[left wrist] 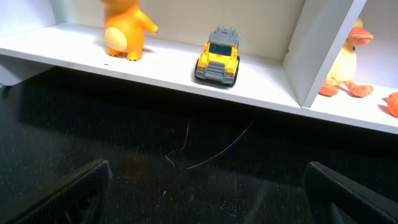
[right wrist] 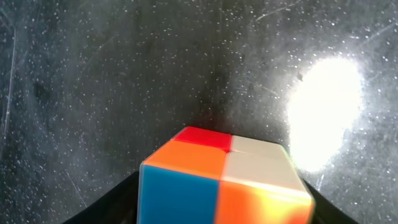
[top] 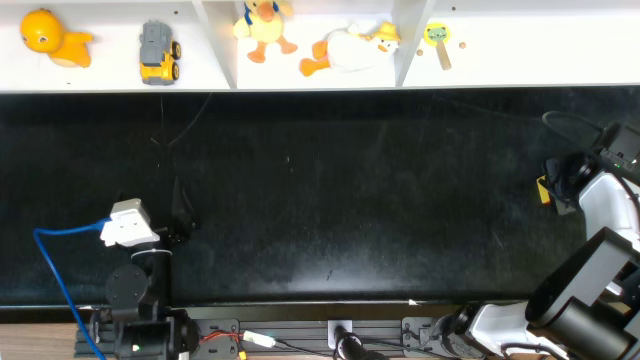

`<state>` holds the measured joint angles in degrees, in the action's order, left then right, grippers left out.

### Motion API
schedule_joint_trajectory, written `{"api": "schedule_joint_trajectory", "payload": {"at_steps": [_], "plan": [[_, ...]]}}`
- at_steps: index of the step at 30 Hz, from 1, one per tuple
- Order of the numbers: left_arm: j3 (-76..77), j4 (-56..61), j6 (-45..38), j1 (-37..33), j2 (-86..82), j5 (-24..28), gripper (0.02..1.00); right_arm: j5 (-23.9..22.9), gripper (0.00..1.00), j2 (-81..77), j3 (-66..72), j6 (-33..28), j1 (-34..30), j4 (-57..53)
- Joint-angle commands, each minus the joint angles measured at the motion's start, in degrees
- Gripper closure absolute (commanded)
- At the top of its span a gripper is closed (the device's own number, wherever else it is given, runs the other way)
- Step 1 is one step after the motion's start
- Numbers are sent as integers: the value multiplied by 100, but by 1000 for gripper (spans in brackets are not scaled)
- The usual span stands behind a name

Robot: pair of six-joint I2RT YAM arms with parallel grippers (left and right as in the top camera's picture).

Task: Store Toys

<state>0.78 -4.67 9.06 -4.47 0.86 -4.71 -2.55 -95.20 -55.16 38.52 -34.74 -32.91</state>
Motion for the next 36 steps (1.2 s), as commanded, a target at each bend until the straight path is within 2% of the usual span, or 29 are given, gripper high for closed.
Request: {"api": "schedule_joint_trajectory", "payload": {"at_steps": [1,8,15,23,25,28,31,32,36], "plan": [[-31,13,22,42,-70,74,20,-48,500,-42,15,-195,22,4],[-31,13,22,42,-70,74,23,-48,590,20,-105,-448,22,-254],[-31,11,22,42,-70,74,20,-44,660,516,-542,-962,22,-658],[-31,13,22,42,-70,74,23,282,678,1390,-1043,-2435,24,-920],[-31,13,22,42,-70,74,20,599,700,1611,-1049,-2933,24,-798],[-31,11,22,42,-70,74,20,1421,759,1851,-1049,-3823,24,-505],[-31,11,22,42,-70,74,20,2085,928,1902,-1047,-4404,24,-229],[-31,13,22,42,-70,74,23,2249,952,1875,-1047,-4601,28,-155],[-31,11,22,42,-70,74,20,2686,956,1716,-1047,-5495,46,173]]}}
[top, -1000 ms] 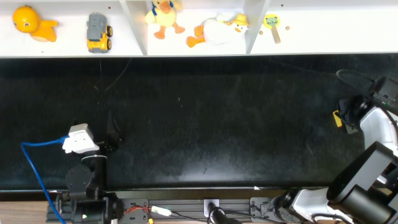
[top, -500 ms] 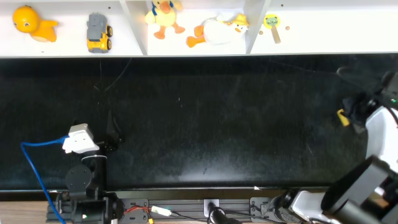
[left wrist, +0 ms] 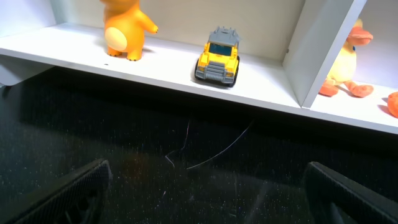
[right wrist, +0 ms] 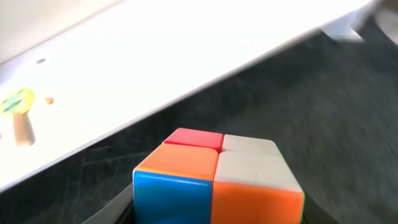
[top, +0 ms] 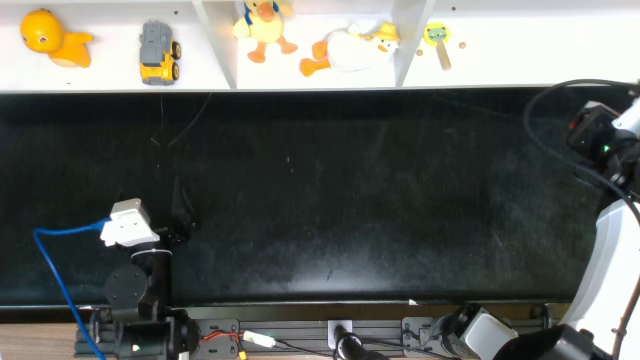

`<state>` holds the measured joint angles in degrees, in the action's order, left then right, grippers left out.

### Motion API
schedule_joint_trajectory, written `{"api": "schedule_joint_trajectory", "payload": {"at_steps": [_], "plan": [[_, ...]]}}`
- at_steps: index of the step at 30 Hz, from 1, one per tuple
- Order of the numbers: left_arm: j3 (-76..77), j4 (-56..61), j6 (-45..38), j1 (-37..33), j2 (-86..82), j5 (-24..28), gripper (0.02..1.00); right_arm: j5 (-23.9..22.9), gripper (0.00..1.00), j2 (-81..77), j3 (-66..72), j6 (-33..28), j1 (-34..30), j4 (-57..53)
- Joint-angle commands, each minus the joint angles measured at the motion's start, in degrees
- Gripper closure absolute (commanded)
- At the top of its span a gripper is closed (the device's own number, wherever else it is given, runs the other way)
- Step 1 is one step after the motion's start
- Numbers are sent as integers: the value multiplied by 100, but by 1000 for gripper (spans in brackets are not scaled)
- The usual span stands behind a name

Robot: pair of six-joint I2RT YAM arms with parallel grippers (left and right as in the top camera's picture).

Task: Store Toys

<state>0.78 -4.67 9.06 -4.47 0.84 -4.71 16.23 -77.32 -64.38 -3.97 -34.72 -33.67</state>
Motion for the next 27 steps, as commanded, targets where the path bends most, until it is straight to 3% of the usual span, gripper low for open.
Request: {"api": "schedule_joint_trajectory", "payload": {"at_steps": [1,11,22,27], "plan": [[-31,11,22,42,-68,74,20,824,954,-129,-125,-1464,66,398],[-31,13,22,42,-68,74,20,782,954,-1071,-125,-2282,544,2159],[-31,13,22,42,-68,74,20,796,954,-2260,-122,-1829,782,4002],[-31,13,22,42,-68,74,20,1349,954,-2765,-118,-914,855,4983]]}}
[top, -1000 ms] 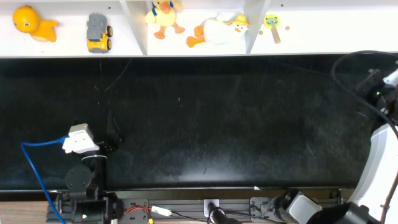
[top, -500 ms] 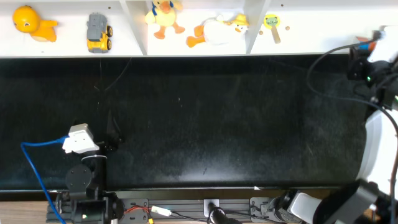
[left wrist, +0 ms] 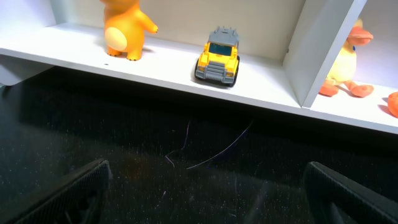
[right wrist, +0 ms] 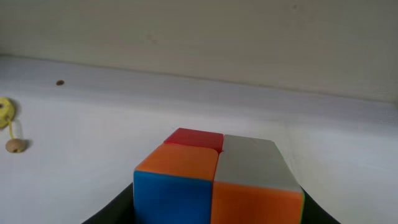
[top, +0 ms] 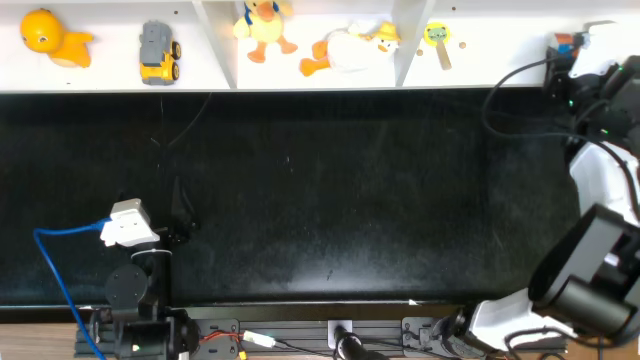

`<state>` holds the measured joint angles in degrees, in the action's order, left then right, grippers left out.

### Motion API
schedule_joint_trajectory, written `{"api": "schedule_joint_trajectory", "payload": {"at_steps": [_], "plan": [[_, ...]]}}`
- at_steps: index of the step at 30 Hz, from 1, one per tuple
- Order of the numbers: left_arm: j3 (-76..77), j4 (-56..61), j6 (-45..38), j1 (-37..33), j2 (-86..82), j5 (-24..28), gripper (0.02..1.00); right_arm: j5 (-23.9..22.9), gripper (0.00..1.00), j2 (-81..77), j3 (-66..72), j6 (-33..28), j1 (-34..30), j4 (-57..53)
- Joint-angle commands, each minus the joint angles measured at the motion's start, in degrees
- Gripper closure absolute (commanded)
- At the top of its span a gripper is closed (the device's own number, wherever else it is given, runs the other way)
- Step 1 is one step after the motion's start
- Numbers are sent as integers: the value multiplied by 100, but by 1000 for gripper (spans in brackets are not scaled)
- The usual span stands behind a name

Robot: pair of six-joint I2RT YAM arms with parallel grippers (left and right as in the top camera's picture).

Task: Store Toys

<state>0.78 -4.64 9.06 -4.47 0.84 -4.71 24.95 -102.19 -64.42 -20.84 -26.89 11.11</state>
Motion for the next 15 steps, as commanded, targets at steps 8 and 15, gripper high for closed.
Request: {"api": "schedule_joint_trajectory", "payload": {"at_steps": [8,15], "plan": [[-31,9,22,42,-68,74,20,566,954,-636,-96,813,409,1563],[-31,11,22,42,-68,74,20,807,954,-935,-96,647,514,1829]]}}
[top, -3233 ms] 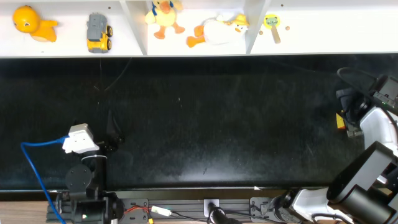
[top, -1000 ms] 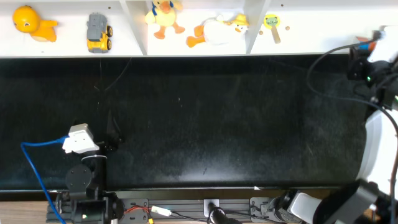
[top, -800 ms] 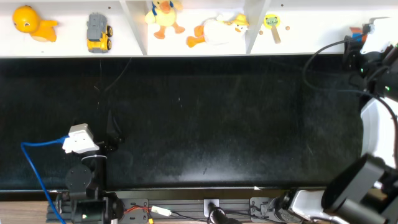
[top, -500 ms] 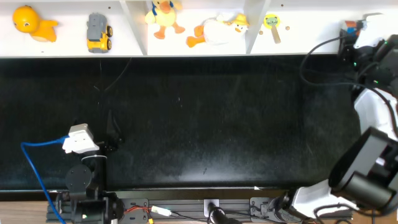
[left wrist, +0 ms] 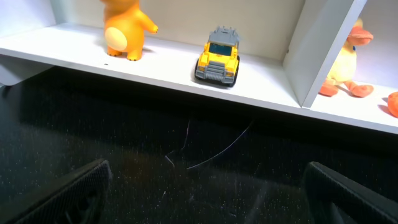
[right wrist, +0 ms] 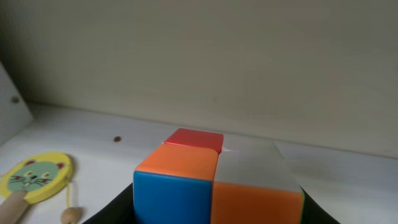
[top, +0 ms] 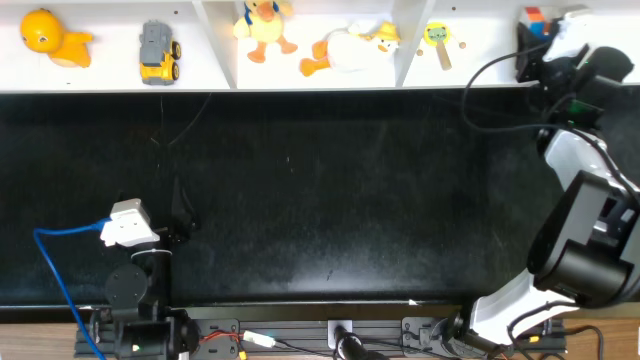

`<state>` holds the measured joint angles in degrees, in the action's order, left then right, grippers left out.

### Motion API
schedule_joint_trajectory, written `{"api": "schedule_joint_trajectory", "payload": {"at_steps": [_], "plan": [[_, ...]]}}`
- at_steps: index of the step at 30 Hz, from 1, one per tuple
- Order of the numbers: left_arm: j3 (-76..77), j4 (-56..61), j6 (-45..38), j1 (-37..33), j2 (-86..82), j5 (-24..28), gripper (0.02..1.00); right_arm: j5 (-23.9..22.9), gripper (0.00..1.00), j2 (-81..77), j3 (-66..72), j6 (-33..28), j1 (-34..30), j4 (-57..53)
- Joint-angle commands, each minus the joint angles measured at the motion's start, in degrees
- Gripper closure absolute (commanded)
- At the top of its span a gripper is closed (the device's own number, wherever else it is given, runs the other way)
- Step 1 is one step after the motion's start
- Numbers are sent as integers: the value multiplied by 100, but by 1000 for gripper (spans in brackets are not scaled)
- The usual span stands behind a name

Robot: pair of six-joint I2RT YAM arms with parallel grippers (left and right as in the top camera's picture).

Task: Store Toys

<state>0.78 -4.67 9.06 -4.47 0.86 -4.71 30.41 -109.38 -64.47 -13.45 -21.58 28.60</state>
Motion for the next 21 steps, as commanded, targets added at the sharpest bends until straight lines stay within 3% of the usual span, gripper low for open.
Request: {"api": "schedule_joint_trajectory", "payload": {"at_steps": [1,6,13,21], "plan": [[-31,13,22,42,-70,74,23,262,952,-258,-92,-94,-17,81],[-31,11,22,42,-70,74,20,197,952,-378,-92,-94,-31,11],[-31,13,22,42,-70,76,20,-450,954,-376,-90,-96,-48,-164],[-31,13,22,42,-70,74,20,-459,954,-376,-90,-249,-328,-461]]}}
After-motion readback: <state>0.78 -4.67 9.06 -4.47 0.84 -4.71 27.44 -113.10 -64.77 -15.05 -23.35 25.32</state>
